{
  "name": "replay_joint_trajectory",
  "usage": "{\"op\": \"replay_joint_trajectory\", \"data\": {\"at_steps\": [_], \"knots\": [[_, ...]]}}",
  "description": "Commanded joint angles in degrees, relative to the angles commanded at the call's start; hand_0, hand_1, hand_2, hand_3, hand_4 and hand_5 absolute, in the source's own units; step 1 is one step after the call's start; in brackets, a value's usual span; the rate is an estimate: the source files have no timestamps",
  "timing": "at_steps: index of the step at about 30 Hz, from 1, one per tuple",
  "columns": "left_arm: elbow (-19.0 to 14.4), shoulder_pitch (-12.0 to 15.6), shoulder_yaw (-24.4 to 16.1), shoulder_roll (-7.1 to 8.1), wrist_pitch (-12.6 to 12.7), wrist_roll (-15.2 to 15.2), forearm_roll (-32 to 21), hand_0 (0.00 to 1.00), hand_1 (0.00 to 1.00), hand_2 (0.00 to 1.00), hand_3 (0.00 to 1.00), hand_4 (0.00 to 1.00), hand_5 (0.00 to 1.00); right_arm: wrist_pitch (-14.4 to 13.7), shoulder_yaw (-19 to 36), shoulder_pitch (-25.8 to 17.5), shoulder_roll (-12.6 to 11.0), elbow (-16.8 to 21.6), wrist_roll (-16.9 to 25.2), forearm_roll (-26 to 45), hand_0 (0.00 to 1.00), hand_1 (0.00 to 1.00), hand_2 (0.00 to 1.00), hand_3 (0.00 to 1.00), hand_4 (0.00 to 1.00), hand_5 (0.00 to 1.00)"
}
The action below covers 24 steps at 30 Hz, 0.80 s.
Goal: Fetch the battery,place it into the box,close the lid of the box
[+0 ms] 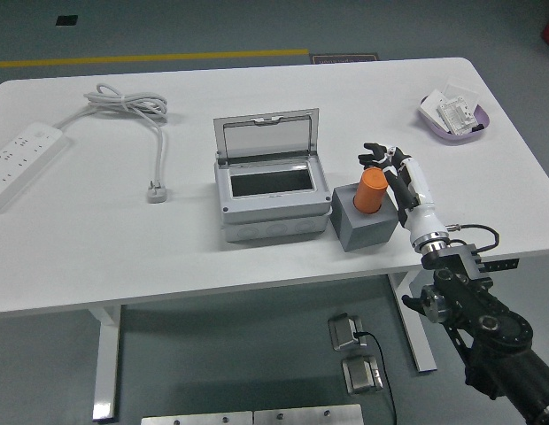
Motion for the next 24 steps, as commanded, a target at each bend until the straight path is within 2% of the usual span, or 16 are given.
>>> {"op": "replay_joint_trajectory", "data": {"at_steps": [9,10,15,16,21,22,24], "knots": [[0.0,0.0,0.2,-0.06,0.0,0.0,-0.1,0.669,0.703,0.563,0.570,0.674,0.203,-0.3,-0.7,-0.3,0.1,-0.1,-0.4,-1.1,0.682,0.664,0.601,0.681,0.943,0.546],[0.0,0.0,0.3,-0.05,0.0,0.0,-0.1,0.668,0.703,0.563,0.571,0.673,0.202,-0.4,-0.7,-0.4,0.1,-0.2,-0.4,-1.3,0.670,0.666,0.601,0.684,0.932,0.501],[0.0,0.0,0.4,-0.01,0.0,0.0,-0.1,0.668,0.703,0.563,0.571,0.673,0.202,-0.6,-0.8,-0.4,0.1,-0.4,-0.9,-2.6,0.670,0.666,0.601,0.684,0.932,0.501],[0.0,0.0,0.4,0.00,0.0,0.0,-0.1,0.663,0.703,0.563,0.571,0.671,0.200,-0.6,-0.8,-0.4,0.1,-0.4,-1.1,-2.9,0.655,0.665,0.602,0.686,0.911,0.405],[0.0,0.0,0.4,-0.01,0.1,0.0,0.0,0.663,0.703,0.563,0.571,0.671,0.200,-0.8,-0.8,-0.4,-0.1,-0.5,-1.8,-4.4,0.655,0.665,0.602,0.686,0.911,0.405],[0.0,0.0,0.4,-0.01,0.1,0.0,0.0,0.661,0.701,0.563,0.574,0.670,0.199,-0.8,-0.9,-0.4,-0.1,-0.5,-1.8,-4.6,0.655,0.674,0.613,0.701,0.863,0.293],[0.0,-0.1,0.4,-0.01,0.1,0.0,0.1,0.661,0.701,0.563,0.574,0.670,0.199,-0.9,-0.9,-0.4,-0.1,-0.5,-2.0,-4.9,0.655,0.674,0.613,0.701,0.863,0.293]]}}
